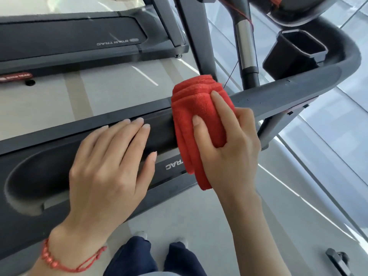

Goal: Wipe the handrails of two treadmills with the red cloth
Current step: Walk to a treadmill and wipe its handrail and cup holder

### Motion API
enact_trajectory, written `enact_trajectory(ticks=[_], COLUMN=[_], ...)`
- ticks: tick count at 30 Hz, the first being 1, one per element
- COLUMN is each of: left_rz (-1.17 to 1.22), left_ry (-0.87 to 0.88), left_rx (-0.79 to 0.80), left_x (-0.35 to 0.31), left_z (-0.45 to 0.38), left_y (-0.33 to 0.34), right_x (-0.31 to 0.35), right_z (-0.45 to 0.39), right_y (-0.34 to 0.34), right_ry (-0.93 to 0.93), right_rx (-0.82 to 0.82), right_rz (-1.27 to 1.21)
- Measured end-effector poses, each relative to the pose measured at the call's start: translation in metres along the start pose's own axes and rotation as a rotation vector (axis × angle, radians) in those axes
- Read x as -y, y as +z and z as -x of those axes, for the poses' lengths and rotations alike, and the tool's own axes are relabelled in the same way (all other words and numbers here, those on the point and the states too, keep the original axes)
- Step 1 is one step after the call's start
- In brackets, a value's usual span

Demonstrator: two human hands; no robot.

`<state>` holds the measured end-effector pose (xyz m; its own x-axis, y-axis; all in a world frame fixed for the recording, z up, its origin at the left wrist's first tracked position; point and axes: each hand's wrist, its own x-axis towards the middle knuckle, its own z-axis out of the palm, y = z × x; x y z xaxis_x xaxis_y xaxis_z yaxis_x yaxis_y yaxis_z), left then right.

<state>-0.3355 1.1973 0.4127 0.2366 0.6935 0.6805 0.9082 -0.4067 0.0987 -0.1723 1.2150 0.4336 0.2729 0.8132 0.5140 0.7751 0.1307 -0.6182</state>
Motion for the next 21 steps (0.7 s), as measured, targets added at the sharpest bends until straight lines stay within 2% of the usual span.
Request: enact_trajectory(ticks=[5, 12, 17, 21], left_rz=[0.043, 0.095, 0.060, 0.028], left_ry=[-0.055, -0.082, -0.070, -0.063], left_rx=[0.002, 0.000, 0.037, -0.005], left_x=[-0.015, -0.043, -0.051, -0.051], left_z=[-0.002, -0.017, -0.021, -0.020], left_y=[0.004, 0.018, 0.030, 0.036], right_x=[-0.004, -0.034, -0.031, -0.040], right_z=[0.000, -0.027, -0.023, -0.030], right_y=[-0.002, -0.015, -0.012, -0.015], right_ry=[-0.067, 0.046, -0.039, -0.061], right_rx=[0.061, 0.000, 0.052, 0.076], right_rz=[-0.096, -0.044, -0.094, -0.108])
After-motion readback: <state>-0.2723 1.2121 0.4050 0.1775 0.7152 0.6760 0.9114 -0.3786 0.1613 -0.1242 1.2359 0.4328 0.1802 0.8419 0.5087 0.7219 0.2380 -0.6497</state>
